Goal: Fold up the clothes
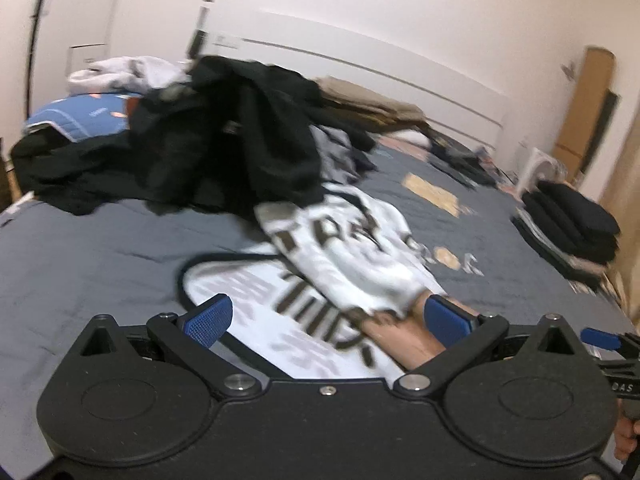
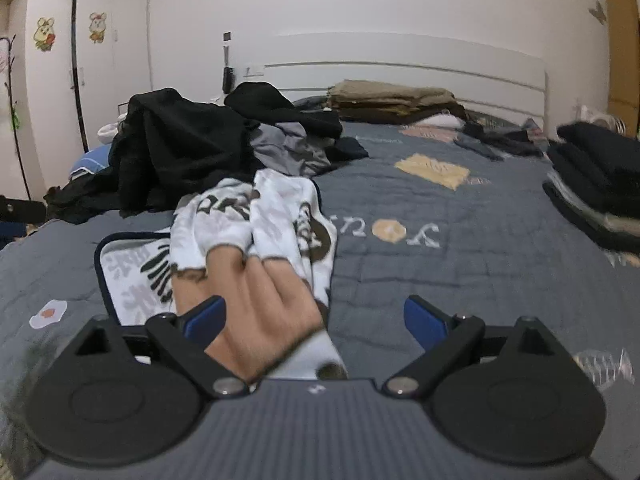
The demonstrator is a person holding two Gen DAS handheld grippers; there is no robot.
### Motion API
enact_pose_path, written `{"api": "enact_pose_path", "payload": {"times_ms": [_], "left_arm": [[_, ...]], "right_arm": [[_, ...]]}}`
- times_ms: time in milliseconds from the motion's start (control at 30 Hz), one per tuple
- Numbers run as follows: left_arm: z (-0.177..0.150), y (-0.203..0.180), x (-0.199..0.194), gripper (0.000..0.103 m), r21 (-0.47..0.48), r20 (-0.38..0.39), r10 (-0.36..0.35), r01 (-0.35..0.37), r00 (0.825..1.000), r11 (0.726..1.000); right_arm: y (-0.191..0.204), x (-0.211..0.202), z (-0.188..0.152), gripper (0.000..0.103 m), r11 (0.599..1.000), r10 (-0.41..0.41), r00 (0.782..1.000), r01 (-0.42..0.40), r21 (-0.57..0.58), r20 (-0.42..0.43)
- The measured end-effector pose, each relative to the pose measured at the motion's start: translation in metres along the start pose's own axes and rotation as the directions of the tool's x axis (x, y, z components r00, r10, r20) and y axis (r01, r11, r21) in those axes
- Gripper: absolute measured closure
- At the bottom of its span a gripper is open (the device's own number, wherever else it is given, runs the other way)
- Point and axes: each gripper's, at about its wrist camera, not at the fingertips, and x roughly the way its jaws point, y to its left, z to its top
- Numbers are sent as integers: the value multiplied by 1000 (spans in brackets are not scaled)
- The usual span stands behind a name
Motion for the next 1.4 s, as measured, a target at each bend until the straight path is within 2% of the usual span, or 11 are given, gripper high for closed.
{"api": "enact_pose_path", "payload": {"times_ms": [233, 433, 567, 733, 767, 800, 867, 900, 967, 1133, 1400], "left_arm": [[-20, -40, 10, 0, 107, -31, -22, 25, 999, 994], [-30, -54, 12, 0, 158, -36, -23, 28, 999, 987], [-36, -57, 12, 0, 178, -41, -15, 22, 999, 984], [-38, -56, 16, 0, 172, -45, 0, 8, 999, 985], [-39, -55, 17, 0, 172, -47, 0, 8, 999, 985], [-39, -55, 17, 0, 172, -49, 0, 8, 999, 985], [-39, -54, 19, 0, 172, -52, -3, 12, 999, 985], [-39, -53, 19, 0, 172, -55, -4, 14, 998, 985], [-40, -50, 19, 0, 175, -58, -3, 13, 998, 984], [-40, -42, 21, 0, 174, -58, 19, -8, 998, 985], [-34, -21, 21, 0, 140, -60, 55, -46, 997, 989]], "right_arm": [[1, -10, -12, 8, 997, 69, 997, -70, -13, -21], [10, 2, -23, 8, 996, 71, 996, -74, -53, -53], [11, 16, -35, 8, 996, 29, 996, -37, -84, -90], [3, 34, -53, 12, 998, 51, 985, -57, -30, -167], [1, 37, -56, 22, 998, 62, 983, -65, -11, -175], [-1, 38, -59, 51, 997, 78, 981, -77, 12, -177], [-4, 39, -61, 78, 992, 120, 974, -110, 65, -190], [-7, 36, -59, 86, 988, 136, 974, -121, 91, -181], [-13, 29, -55, 90, 979, 166, 973, -144, 145, -159], [-44, -6, -31, 94, 946, 180, 983, -169, 275, -15], [-100, -65, -4, 96, 928, 12, 991, -62, 367, 137]]}}
